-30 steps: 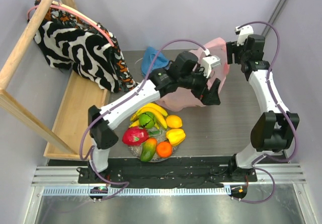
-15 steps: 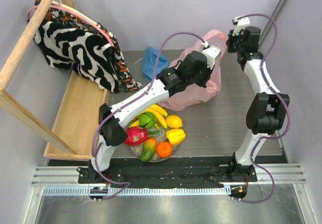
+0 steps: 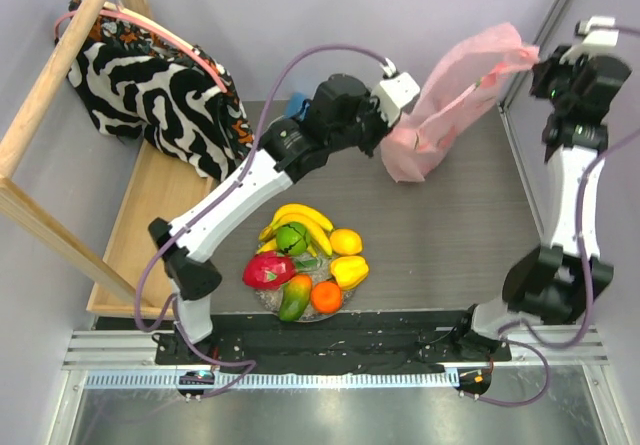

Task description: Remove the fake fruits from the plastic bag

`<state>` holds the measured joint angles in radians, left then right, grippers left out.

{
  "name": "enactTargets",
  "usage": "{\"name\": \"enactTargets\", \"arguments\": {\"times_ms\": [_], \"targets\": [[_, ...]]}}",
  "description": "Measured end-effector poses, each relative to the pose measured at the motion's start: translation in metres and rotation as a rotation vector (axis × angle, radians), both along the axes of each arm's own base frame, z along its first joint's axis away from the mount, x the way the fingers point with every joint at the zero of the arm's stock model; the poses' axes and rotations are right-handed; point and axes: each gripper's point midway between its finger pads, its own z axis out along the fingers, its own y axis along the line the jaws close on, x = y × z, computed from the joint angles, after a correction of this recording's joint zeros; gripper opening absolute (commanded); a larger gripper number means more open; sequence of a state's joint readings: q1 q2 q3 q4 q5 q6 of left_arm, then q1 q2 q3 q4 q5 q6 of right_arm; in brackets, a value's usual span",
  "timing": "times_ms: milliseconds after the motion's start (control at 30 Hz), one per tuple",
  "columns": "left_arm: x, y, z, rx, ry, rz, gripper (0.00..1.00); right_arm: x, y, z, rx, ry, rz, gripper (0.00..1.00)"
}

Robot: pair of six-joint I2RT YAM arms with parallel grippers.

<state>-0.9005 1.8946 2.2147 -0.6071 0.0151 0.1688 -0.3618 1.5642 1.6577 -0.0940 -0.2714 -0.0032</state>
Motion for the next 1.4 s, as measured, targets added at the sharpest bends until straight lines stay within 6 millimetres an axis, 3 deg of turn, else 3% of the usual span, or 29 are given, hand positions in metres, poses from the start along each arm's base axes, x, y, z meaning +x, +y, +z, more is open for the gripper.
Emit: {"name": "enactTargets", "arguments": {"times_ms": [100, 167, 233, 333, 367, 400, 433, 500, 567, 600, 700, 800, 867, 900, 933, 1000, 1033, 1233, 1400], "targets": [[-0.048, 0.003, -0.024, 0.083, 0.054, -0.122, 0.00, -0.061, 0.034, -0.045, 0.015, 0.124, 0.050, 0.02], [-0.075, 0.004, -0.051, 0.154, 0.099, -0.191, 0.00, -0.096, 0.057, -0.082, 0.027, 0.261, 0.108, 0.03], [-0.094, 0.005, -0.080, 0.221, 0.148, -0.240, 0.00, -0.116, 0.067, -0.111, 0.035, 0.384, 0.149, 0.05], [-0.112, 0.014, -0.123, 0.330, 0.220, -0.280, 0.00, -0.149, 0.077, -0.168, 0.039, 0.624, 0.216, 0.26], [-0.113, 0.018, -0.132, 0.356, 0.237, -0.279, 0.00, -0.158, 0.080, -0.178, 0.046, 0.677, 0.234, 0.42], [-0.114, 0.022, -0.136, 0.372, 0.246, -0.278, 0.00, -0.168, 0.083, -0.187, 0.043, 0.725, 0.258, 0.46], [-0.113, 0.024, -0.138, 0.380, 0.246, -0.278, 0.00, -0.174, 0.086, -0.188, 0.040, 0.749, 0.273, 0.50], [-0.112, 0.025, -0.137, 0.384, 0.239, -0.275, 0.00, -0.178, 0.091, -0.169, 0.016, 0.748, 0.318, 0.72], [-0.110, 0.026, -0.135, 0.383, 0.234, -0.268, 0.00, -0.167, 0.094, -0.124, -0.033, 0.646, 0.351, 0.98], [-0.109, 0.027, -0.135, 0.382, 0.232, -0.263, 0.00, -0.161, 0.097, -0.097, -0.064, 0.570, 0.373, 1.00], [-0.106, 0.026, -0.129, 0.371, 0.224, -0.249, 0.00, -0.159, 0.119, -0.024, -0.133, 0.357, 0.473, 0.98], [-0.099, 0.022, -0.111, 0.330, 0.200, -0.212, 0.00, -0.170, 0.152, 0.016, -0.165, 0.216, 0.611, 0.93], [-0.094, 0.018, -0.095, 0.290, 0.179, -0.189, 0.00, -0.177, 0.173, 0.022, -0.175, 0.181, 0.687, 0.84], [-0.092, 0.017, -0.089, 0.274, 0.169, -0.182, 0.00, -0.178, 0.182, 0.019, -0.183, 0.174, 0.720, 0.76], [-0.089, 0.015, -0.082, 0.256, 0.157, -0.169, 0.00, -0.179, 0.190, 0.012, -0.187, 0.179, 0.750, 0.57], [-0.086, 0.014, -0.075, 0.236, 0.147, -0.152, 0.00, -0.178, 0.202, -0.009, -0.200, 0.212, 0.802, 0.37], [-0.085, 0.014, -0.074, 0.228, 0.144, -0.145, 0.00, -0.176, 0.205, -0.020, -0.203, 0.235, 0.820, 0.19], [-0.081, 0.015, -0.073, 0.227, 0.139, -0.120, 0.00, -0.162, 0.209, -0.109, -0.152, 0.454, 0.861, 0.14], [-0.077, 0.017, -0.075, 0.237, 0.131, -0.096, 0.00, -0.155, 0.204, -0.144, -0.165, 0.516, 0.849, 0.11]]}}
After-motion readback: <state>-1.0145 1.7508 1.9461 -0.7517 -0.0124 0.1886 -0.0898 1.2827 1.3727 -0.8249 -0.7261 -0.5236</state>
